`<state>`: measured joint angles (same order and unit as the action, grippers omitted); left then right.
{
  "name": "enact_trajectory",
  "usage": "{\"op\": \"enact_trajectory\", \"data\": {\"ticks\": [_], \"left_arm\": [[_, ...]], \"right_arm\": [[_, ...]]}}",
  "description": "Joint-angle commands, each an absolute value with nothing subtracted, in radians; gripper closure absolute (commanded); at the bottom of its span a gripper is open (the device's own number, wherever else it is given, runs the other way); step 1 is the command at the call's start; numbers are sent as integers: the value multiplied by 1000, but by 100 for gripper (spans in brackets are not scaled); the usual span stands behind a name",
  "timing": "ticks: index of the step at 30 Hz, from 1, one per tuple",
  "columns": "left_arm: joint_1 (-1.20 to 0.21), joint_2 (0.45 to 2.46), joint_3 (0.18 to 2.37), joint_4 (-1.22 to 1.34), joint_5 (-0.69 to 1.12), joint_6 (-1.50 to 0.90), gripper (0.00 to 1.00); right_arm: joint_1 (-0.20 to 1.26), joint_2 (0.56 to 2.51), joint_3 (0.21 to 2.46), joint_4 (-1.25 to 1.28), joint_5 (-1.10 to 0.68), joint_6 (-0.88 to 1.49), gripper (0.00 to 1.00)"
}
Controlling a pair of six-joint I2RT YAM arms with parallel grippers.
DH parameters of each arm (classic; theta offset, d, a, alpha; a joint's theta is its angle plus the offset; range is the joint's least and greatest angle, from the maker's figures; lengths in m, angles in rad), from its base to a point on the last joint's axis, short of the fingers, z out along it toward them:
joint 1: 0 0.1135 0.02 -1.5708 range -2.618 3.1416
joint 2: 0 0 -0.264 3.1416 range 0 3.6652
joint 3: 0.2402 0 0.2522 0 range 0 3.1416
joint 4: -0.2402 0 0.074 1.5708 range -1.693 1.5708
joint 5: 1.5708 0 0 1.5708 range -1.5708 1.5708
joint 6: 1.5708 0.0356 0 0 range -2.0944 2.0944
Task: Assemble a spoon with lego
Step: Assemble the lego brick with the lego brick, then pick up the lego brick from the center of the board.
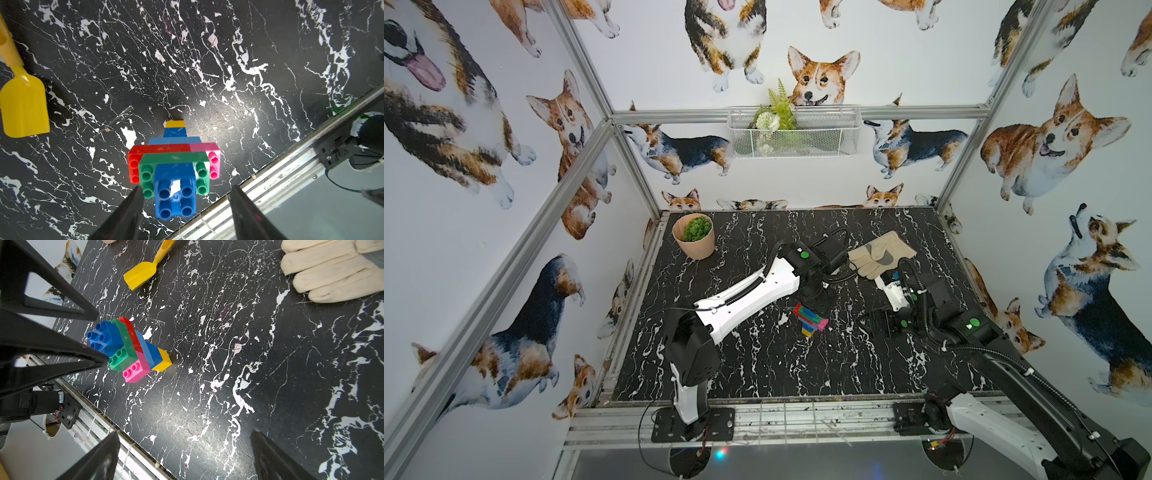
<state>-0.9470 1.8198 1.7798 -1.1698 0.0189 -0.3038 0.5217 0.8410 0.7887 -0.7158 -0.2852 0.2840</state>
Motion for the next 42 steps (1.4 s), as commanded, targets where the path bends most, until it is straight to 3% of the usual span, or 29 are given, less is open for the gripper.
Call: {"op": "enact_trajectory", "data": {"ticks": [1, 7, 16, 24, 32, 42], "left_arm": [[-941, 1772, 1781, -1152, -22, -324, 18], [-856, 1592, 1706, -1065, -25, -352, 0], [-705, 1206, 1348, -818, 29, -393, 0], [-687, 996, 1153, -748, -25, -412, 0], [-680, 917, 1088, -756, -25, -425, 0], [-674, 887, 1072, -766, -20, -413, 0]], "right_arm": [[522, 841, 801, -701, -295, 293, 0], [524, 861, 786, -634, -416, 305, 0], [693, 1089, 904, -560, -300, 235, 0], [756, 1299, 1044, -571, -286, 148, 0], [813, 1464, 1149, -588, -260, 111, 0], [816, 1561, 1202, -601, -196, 100, 10]]}}
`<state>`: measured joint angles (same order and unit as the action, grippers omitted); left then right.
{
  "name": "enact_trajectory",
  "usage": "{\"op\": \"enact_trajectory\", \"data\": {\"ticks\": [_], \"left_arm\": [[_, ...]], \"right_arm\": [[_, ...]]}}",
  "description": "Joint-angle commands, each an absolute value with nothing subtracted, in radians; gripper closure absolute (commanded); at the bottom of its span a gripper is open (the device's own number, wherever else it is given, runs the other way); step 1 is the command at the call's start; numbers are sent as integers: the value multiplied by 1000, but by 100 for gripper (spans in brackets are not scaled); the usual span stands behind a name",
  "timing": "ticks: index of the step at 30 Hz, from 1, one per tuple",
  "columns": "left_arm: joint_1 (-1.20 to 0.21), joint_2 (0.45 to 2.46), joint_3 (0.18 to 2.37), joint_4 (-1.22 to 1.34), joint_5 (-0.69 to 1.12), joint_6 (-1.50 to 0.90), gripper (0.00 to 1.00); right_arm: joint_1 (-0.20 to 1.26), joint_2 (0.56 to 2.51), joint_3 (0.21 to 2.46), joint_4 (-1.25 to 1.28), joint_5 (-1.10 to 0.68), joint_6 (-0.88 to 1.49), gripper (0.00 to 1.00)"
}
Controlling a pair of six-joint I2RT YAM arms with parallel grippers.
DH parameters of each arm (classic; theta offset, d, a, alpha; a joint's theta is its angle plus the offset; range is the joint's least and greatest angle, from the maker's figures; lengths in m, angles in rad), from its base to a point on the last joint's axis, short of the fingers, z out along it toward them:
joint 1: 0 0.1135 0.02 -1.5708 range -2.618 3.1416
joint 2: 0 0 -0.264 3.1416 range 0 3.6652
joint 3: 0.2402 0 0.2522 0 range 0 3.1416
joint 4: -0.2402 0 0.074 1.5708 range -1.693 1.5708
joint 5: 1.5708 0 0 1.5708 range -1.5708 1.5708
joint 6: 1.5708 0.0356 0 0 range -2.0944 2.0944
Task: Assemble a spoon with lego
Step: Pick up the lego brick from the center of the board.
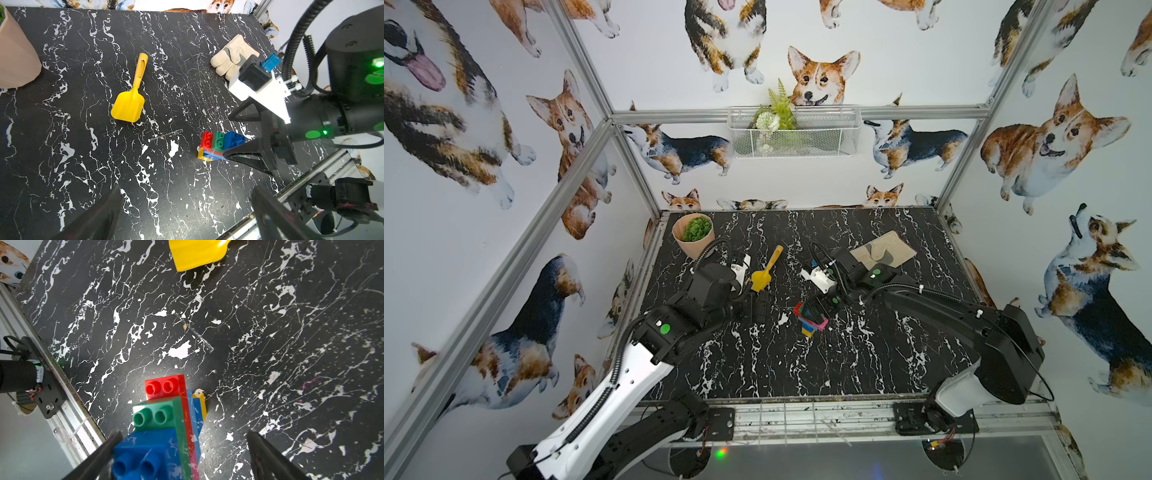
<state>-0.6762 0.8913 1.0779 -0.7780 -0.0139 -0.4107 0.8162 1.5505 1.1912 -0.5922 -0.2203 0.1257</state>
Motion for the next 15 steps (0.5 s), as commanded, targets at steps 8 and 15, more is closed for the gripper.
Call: {"op": "enact_trajectory", "data": {"ticks": [8, 15], "left_arm": [[-664, 868, 1056, -767, -28, -395, 0], [-655, 873, 1061, -770, -26, -382, 0]], "right_arm": [[817, 1576, 1194, -594, -234, 106, 31], [816, 1573, 1197, -583, -265, 137, 61]]}}
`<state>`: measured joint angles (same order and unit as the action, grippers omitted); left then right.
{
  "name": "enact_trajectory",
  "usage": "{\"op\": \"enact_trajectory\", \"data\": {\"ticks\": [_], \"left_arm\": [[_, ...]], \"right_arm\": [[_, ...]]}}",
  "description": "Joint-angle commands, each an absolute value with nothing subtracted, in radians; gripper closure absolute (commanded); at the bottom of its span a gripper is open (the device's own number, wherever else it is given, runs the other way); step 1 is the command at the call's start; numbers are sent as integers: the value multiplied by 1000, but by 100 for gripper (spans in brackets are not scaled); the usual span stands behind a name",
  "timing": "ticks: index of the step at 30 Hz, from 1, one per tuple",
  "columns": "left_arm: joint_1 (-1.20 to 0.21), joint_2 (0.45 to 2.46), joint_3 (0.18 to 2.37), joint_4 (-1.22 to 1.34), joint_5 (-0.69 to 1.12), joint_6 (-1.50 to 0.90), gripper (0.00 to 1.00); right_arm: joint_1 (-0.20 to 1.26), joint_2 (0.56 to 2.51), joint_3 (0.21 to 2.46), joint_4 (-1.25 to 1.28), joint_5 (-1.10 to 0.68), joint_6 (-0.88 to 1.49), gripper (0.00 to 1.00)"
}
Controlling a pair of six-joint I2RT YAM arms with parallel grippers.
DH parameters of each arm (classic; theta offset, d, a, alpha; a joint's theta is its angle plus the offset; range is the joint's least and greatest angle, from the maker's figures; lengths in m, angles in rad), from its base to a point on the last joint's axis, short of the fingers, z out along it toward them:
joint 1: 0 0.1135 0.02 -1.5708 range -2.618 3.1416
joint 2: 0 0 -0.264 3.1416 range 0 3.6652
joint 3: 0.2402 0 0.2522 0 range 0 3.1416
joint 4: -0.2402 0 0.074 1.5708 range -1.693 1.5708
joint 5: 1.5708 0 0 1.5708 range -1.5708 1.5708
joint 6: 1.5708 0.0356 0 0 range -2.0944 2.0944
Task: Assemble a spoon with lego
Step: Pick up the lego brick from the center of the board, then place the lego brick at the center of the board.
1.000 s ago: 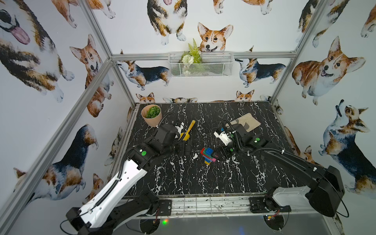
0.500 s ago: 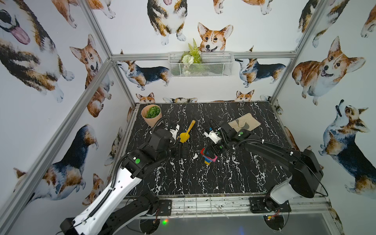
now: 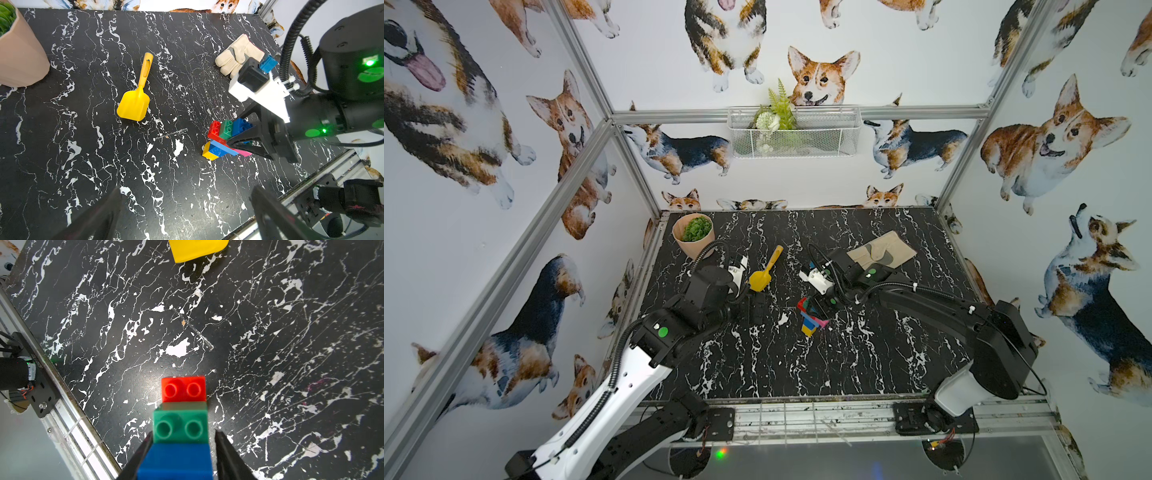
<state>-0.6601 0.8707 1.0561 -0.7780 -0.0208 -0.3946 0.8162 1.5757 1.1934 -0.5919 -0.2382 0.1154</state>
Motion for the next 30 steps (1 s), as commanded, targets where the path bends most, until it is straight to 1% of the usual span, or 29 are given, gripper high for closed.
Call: {"op": "enact_trajectory", "data": {"ticks": [1, 2, 3, 6, 8, 14, 20, 30], "left_arm": [[-654, 874, 1063, -772, -26, -381, 0], [-653, 875, 1065, -773, -28, -377, 0], [-651, 875, 1068, -776, -29, -376, 0], [-647, 880, 1075, -784, -27, -366, 0], [-646, 886, 1081, -790, -26, -359, 0], [-640, 890, 1081, -790, -24, -346, 0], [-637, 896, 1068, -777, -10, -341, 0], [-634, 888, 1045, -762, -4, -347, 0]], "right_arm": [[817, 1575, 1199, -583, -266, 141, 66], [816, 1577, 1200, -584, -265, 145, 71], [815, 1578, 1200, -584, -257, 155, 73], [807, 1575, 1203, -577, -283, 184, 77], [800, 1567, 1203, -564, -298, 204, 78], [718, 1524, 1161, -472, -451, 326, 79], [660, 1490, 1108, -396, -565, 402, 77], [552, 1541, 975, -90, -801, 677, 76]]}}
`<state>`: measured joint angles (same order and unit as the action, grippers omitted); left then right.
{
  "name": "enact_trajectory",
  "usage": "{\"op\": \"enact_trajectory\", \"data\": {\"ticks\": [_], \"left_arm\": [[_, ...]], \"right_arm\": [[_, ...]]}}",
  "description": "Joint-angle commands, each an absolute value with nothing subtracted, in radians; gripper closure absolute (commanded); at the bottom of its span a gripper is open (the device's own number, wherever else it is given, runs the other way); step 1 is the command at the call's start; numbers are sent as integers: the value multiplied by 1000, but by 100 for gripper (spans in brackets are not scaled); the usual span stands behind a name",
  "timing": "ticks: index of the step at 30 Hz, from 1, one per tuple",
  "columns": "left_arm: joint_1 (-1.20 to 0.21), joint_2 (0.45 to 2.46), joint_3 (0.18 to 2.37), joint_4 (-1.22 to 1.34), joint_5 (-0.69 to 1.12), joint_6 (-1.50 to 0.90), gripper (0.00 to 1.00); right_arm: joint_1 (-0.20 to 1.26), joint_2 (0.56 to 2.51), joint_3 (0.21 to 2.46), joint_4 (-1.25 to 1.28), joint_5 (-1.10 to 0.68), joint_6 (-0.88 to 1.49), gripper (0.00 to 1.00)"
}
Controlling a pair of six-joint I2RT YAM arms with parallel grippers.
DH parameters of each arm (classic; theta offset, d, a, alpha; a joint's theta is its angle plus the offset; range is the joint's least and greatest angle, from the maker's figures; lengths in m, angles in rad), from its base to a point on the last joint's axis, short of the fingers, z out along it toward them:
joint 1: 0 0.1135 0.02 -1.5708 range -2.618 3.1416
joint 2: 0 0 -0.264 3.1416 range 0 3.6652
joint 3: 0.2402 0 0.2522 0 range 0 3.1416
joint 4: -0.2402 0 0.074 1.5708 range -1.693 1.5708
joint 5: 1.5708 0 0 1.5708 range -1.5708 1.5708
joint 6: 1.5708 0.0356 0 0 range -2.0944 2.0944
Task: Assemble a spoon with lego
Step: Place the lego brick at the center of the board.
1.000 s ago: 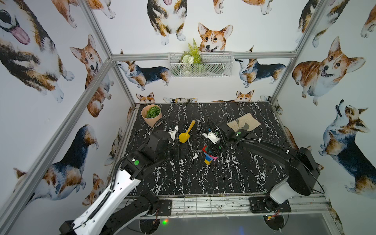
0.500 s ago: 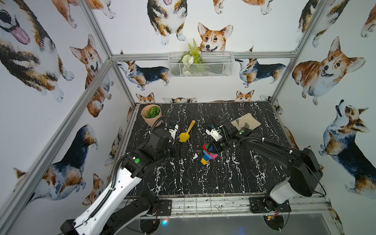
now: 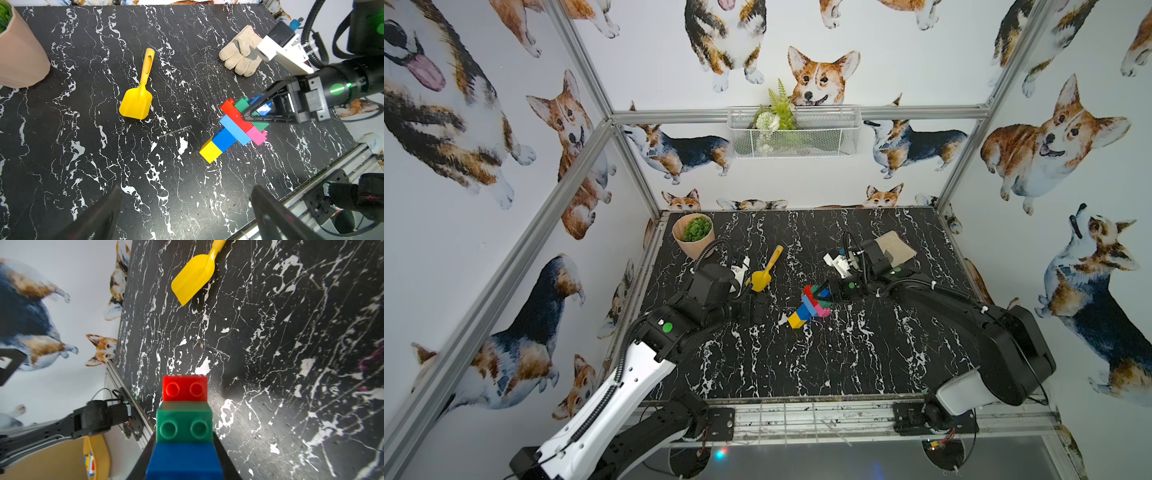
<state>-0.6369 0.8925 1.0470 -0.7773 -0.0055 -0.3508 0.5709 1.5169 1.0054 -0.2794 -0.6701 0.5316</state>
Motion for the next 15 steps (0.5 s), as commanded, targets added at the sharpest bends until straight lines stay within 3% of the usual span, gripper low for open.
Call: {"op": "enact_trajectory", "data": {"ticks": [1, 7, 15], "left_arm": [[-634, 887, 1045, -765, -4, -345, 0], [-634, 866, 1036, -775, -9, -341, 0], [-633, 845, 1025, -797, -18, -337, 0]], "right_arm": [[546, 1552, 964, -59, -813, 703, 76], [539, 1640, 926, 142, -898, 865, 74], [525, 1848, 836, 764, -993, 1322, 73]]}}
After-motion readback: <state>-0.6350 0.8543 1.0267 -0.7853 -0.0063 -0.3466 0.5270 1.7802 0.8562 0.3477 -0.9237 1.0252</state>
